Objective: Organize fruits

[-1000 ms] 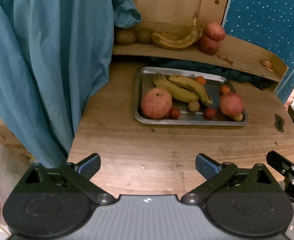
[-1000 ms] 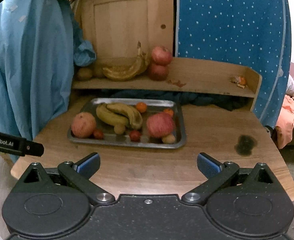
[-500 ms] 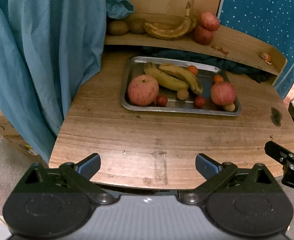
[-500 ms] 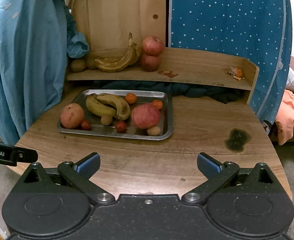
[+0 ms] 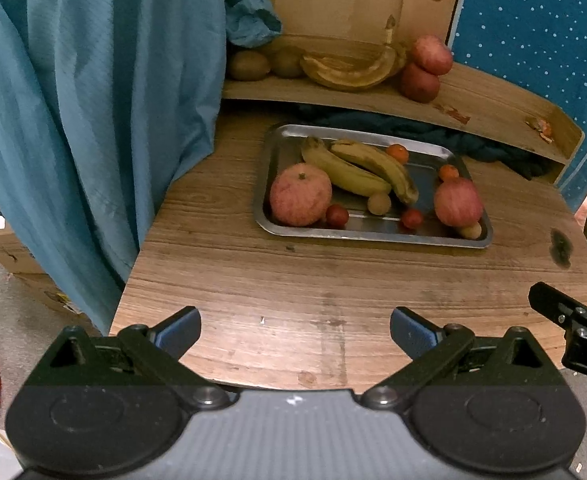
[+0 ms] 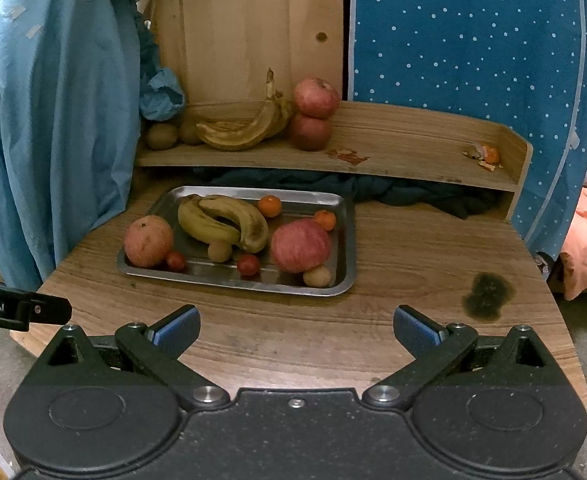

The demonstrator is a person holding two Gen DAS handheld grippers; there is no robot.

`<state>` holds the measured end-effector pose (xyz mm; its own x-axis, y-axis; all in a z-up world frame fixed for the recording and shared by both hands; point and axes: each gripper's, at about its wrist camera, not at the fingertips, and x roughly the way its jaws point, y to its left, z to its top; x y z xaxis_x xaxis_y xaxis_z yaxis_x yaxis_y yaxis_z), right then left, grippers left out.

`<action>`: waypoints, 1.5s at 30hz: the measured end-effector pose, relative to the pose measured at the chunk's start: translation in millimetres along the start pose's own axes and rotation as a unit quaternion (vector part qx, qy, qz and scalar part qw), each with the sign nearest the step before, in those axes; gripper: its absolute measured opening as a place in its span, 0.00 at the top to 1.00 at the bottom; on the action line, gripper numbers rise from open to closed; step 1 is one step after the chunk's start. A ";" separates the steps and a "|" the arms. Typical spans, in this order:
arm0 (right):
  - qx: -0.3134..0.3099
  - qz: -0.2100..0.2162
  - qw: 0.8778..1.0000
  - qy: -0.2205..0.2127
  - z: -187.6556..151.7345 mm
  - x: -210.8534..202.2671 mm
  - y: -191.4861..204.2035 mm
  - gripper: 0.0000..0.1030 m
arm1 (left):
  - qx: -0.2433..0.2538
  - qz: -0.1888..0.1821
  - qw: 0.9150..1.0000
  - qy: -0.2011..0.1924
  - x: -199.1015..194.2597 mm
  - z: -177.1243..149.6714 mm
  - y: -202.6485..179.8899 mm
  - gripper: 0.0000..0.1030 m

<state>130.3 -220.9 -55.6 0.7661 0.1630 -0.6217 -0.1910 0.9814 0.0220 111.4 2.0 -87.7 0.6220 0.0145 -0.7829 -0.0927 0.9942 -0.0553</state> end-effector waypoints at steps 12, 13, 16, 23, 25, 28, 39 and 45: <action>0.003 -0.007 1.000 0.005 -1.4 -0.9 3.7 0.01 | 0.003 -0.002 1.000 0.004 1.2 -0.7 1.9 0.00; 0.003 -0.007 1.000 0.005 -1.5 -1.1 3.7 0.01 | 0.003 -0.003 1.000 0.004 1.1 -0.8 2.1 0.00; 0.003 -0.008 1.000 0.006 -1.4 -1.5 4.0 0.01 | 0.004 -0.003 1.000 0.005 1.2 -0.8 2.0 0.00; 0.003 -0.009 1.000 0.006 -0.9 -1.7 4.7 0.01 | 0.004 -0.003 1.000 0.005 1.2 -0.9 1.8 0.00; 0.003 -0.009 1.000 0.006 -0.8 -1.6 4.9 0.01 | 0.004 -0.003 1.000 0.005 1.3 -0.9 2.0 0.00; 0.004 -0.009 1.000 0.006 -0.4 -1.5 5.5 0.01 | 0.004 -0.003 1.000 0.005 1.7 -0.9 2.2 0.00; 0.004 -0.009 1.000 0.006 -0.6 -0.9 5.7 0.01 | 0.004 -0.003 1.000 0.005 2.5 -1.0 3.8 0.00; 0.003 -0.011 1.000 0.005 -0.2 -1.0 5.5 0.01 | 0.004 -0.003 1.000 0.005 2.8 -1.3 3.8 0.00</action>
<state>128.4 -215.7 -55.0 0.7641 0.1409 -0.6295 -0.1705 0.9853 0.0136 111.8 5.7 -90.8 0.6151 0.0079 -0.7884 -0.0830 0.9950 -0.0548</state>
